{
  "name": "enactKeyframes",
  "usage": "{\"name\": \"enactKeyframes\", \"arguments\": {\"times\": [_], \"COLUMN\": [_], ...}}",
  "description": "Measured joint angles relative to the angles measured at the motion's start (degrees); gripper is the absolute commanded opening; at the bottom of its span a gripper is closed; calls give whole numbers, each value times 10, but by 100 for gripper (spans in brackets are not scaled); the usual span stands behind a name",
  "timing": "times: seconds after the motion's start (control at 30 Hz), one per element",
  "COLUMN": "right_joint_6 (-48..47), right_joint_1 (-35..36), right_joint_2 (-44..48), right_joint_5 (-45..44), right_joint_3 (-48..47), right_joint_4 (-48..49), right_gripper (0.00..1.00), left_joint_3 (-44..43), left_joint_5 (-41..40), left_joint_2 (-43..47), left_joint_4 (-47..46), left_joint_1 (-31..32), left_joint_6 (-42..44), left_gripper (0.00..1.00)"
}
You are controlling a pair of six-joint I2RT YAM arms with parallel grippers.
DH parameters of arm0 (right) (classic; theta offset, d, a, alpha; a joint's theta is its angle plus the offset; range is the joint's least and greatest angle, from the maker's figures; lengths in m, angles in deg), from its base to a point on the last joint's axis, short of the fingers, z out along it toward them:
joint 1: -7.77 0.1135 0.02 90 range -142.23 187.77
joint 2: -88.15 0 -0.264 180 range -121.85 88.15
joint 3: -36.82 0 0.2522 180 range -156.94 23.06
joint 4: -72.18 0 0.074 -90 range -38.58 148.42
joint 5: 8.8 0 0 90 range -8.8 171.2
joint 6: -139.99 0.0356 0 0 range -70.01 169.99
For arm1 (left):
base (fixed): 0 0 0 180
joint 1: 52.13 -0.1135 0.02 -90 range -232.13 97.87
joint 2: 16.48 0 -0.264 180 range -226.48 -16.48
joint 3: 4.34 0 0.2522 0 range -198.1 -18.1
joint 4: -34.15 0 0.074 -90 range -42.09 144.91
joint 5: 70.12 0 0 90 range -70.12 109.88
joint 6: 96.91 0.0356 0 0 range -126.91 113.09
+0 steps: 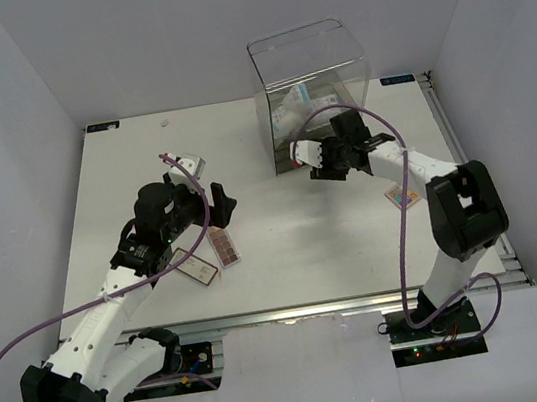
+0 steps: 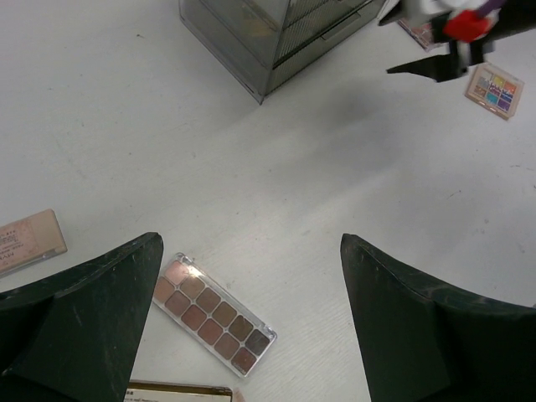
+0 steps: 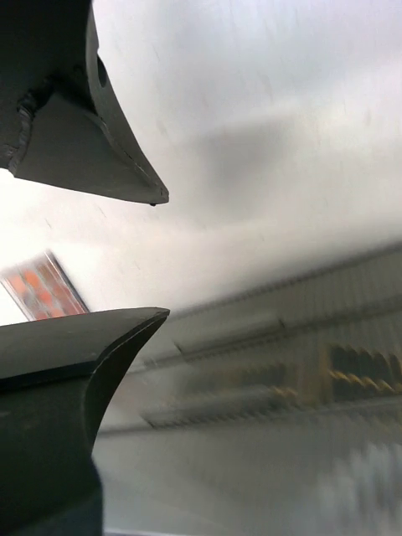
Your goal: Organize the makeup
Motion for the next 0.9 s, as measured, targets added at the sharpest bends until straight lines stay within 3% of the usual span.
{"name": "enactKeyframes", "arguments": {"times": [0.13,0.17,0.2,0.37,0.53,0.9], "right_joint_6": [62,80,109,268,449,928], "right_joint_1": [-23,-32,-41,-93,-151,-180], "right_joint_2": [110,139,169,267,219,90], "right_joint_5": [65,82,96,150,249,280], "right_joint_3": [78,96,119,217,258,318], "right_joint_4": [16,29,50,135,225,530], "right_gripper": [61,80,90,91,98,85], "left_joint_3": [1,1,2,2,2,6], "left_joint_5": [8,10,14,35,43,25], "left_joint_2": [-19,-24,-30,-65,-76,-54], "left_joint_4": [-2,-2,-2,-8,-7,-11], "left_joint_1": [0,0,-1,-4,-8,-8], "left_joint_6": [-6,-8,-11,-22,-24,-19], "left_gripper": [98,98,98,98,98,98]}}
